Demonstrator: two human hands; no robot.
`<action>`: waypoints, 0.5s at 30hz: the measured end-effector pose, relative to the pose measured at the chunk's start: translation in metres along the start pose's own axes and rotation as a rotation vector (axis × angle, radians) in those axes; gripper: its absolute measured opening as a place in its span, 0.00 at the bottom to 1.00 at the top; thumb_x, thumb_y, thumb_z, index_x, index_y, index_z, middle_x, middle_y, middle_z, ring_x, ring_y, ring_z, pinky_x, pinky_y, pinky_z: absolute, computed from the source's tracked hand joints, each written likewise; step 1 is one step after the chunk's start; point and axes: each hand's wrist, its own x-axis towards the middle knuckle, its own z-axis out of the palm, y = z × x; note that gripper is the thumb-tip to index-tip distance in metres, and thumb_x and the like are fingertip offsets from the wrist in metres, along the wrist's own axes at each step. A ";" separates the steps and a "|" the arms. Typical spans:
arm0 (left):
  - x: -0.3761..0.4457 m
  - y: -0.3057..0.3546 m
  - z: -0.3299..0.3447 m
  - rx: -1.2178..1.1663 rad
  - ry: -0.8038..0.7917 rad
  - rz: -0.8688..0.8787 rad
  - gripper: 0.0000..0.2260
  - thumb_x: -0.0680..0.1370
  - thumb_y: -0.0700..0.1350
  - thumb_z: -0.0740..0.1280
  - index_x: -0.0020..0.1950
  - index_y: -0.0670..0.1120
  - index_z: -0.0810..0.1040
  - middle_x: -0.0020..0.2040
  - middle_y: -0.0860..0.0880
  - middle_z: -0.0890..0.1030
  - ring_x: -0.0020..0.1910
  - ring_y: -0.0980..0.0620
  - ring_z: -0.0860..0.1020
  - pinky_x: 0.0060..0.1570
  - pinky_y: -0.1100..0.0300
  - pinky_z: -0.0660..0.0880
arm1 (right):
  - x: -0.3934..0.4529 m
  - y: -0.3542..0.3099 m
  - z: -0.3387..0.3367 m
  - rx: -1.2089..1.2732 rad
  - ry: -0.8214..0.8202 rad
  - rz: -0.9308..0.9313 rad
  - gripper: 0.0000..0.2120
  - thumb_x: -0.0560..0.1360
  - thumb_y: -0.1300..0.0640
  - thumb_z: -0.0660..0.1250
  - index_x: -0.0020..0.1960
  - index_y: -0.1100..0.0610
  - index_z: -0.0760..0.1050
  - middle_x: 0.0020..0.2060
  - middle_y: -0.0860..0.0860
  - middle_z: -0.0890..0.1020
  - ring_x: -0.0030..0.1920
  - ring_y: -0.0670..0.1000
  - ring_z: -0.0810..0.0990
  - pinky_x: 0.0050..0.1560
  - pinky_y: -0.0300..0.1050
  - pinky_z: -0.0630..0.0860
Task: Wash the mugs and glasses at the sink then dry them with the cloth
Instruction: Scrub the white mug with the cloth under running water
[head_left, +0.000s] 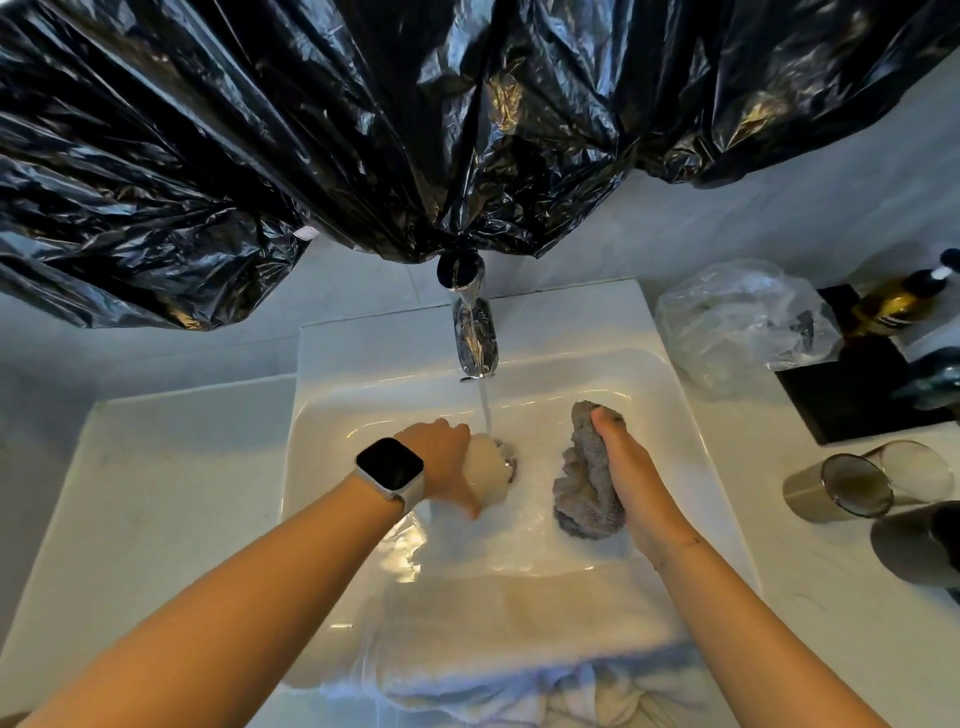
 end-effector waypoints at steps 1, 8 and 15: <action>0.000 0.001 -0.001 0.057 0.016 -0.003 0.38 0.65 0.63 0.77 0.68 0.48 0.68 0.61 0.46 0.75 0.56 0.44 0.77 0.48 0.55 0.72 | -0.001 -0.001 0.000 0.002 -0.009 -0.009 0.20 0.77 0.39 0.61 0.59 0.51 0.78 0.49 0.54 0.85 0.46 0.52 0.85 0.43 0.43 0.80; -0.007 -0.010 -0.001 -0.257 0.265 0.073 0.41 0.62 0.62 0.78 0.68 0.51 0.64 0.58 0.50 0.73 0.50 0.47 0.77 0.48 0.54 0.76 | -0.004 -0.012 0.001 -0.122 -0.114 0.015 0.18 0.79 0.43 0.60 0.59 0.55 0.79 0.49 0.55 0.85 0.51 0.56 0.83 0.54 0.49 0.79; -0.009 0.001 0.025 -0.836 0.518 0.187 0.41 0.60 0.61 0.80 0.65 0.61 0.61 0.61 0.56 0.73 0.55 0.56 0.77 0.52 0.58 0.80 | 0.007 -0.021 0.020 -0.438 -0.265 -0.303 0.16 0.73 0.48 0.73 0.60 0.43 0.76 0.55 0.42 0.80 0.55 0.44 0.80 0.51 0.35 0.77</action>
